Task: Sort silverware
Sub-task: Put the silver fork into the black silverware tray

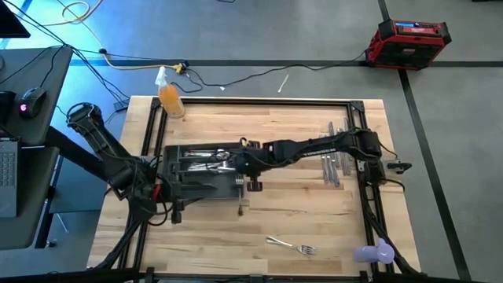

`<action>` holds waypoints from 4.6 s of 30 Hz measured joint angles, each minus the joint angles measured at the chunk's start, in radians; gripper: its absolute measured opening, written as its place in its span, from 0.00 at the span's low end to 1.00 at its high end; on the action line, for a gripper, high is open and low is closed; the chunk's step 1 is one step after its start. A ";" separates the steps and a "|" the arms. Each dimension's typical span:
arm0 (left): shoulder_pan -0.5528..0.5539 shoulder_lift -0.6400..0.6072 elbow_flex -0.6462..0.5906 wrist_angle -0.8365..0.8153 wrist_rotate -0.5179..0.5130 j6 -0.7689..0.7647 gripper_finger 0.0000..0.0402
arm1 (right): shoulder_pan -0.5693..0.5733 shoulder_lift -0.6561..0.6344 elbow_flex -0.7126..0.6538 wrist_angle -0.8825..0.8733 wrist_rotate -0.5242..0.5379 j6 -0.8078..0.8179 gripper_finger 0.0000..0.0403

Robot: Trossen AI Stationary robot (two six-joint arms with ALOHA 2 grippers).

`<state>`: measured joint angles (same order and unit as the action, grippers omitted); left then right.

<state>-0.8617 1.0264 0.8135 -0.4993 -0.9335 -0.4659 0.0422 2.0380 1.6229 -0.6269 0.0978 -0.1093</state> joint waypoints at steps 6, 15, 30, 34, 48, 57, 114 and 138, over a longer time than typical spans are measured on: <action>-0.018 0.000 0.000 -0.028 -0.019 -0.039 0.46 | 0.028 -0.011 0.001 -0.293 0.003 0.051 0.00; -0.019 0.000 0.000 -0.028 -0.021 -0.046 0.46 | 0.062 -0.005 -0.110 -0.671 0.179 0.242 0.00; -0.051 -0.046 0.000 -0.021 -0.021 -0.055 0.46 | 0.004 -0.004 0.052 -0.005 0.076 0.078 0.00; -0.080 -0.094 0.000 -0.019 -0.035 -0.065 0.46 | -0.040 0.026 0.056 0.165 -0.012 0.031 0.00; -0.123 -0.116 0.000 -0.023 -0.084 -0.073 0.46 | -0.091 0.399 0.520 0.034 -0.162 -0.043 0.00; -0.123 -0.116 0.000 -0.027 -0.073 -0.080 0.46 | -0.109 0.573 0.708 -0.010 -0.201 -0.070 0.04; -0.245 -0.101 0.000 -0.032 -0.085 -0.098 0.46 | 0.552 -0.019 -0.177 -0.104 -0.063 0.780 0.37; -0.245 -0.097 0.000 -0.036 -0.103 -0.114 0.46 | 0.549 0.036 -0.215 -0.114 -0.167 0.889 0.02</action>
<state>-1.1065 0.9295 0.8133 -0.5350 -1.0365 -0.5804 0.5914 2.0739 1.4078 -0.7408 -0.0693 0.7794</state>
